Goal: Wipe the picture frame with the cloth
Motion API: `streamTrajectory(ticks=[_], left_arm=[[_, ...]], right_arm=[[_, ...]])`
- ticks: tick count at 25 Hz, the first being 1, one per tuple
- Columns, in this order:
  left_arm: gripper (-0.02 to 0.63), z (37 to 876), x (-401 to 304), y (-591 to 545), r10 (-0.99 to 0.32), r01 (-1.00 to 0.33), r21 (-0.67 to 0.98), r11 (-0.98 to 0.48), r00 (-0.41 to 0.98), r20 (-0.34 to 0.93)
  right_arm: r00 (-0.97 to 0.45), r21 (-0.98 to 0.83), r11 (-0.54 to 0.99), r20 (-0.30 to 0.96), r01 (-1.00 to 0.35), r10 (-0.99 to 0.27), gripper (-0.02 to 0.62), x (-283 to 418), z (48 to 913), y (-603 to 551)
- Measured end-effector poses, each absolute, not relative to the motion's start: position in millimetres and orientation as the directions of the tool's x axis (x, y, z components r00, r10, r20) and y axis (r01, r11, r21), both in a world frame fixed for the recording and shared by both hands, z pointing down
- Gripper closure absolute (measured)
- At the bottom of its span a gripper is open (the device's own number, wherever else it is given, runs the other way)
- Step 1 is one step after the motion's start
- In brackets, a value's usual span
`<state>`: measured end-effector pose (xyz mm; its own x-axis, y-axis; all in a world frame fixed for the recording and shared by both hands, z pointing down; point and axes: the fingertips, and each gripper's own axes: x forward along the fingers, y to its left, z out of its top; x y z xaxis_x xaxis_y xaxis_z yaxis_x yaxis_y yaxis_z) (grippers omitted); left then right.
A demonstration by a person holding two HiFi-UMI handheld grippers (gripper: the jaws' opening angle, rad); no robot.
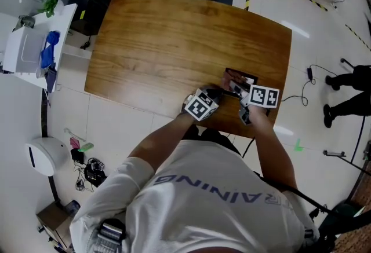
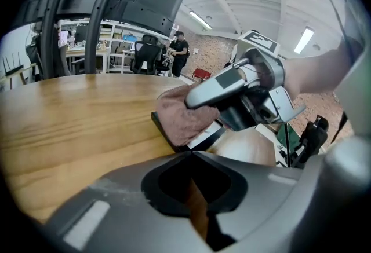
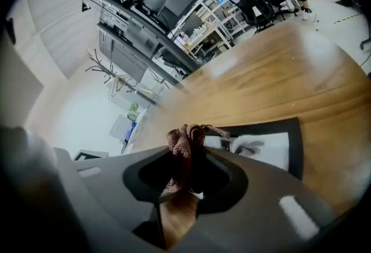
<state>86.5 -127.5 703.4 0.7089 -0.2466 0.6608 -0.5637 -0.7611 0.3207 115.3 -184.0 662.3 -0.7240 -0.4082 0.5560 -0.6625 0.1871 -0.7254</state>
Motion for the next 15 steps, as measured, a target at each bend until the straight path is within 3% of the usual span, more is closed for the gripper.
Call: streamTrajectory(ticks=[5, 15], left_arm=[[0.598, 704.0, 86.2, -127.8, -0.246, -0.570, 0.324, -0.755, 0.705, 0.665], [0.598, 704.6, 83.3, -130.9, -0.266, -0.596, 0.329, -0.733, 0.696, 0.667]], right_arm=[[-0.719, -0.724, 0.158, 0.584, -0.671, -0.378, 0.479, 111.3, 676.6, -179.5], [-0.663, -0.707, 0.077, 0.612, -0.703, -0.431, 0.478, 162.7, 680.5, -168.6]])
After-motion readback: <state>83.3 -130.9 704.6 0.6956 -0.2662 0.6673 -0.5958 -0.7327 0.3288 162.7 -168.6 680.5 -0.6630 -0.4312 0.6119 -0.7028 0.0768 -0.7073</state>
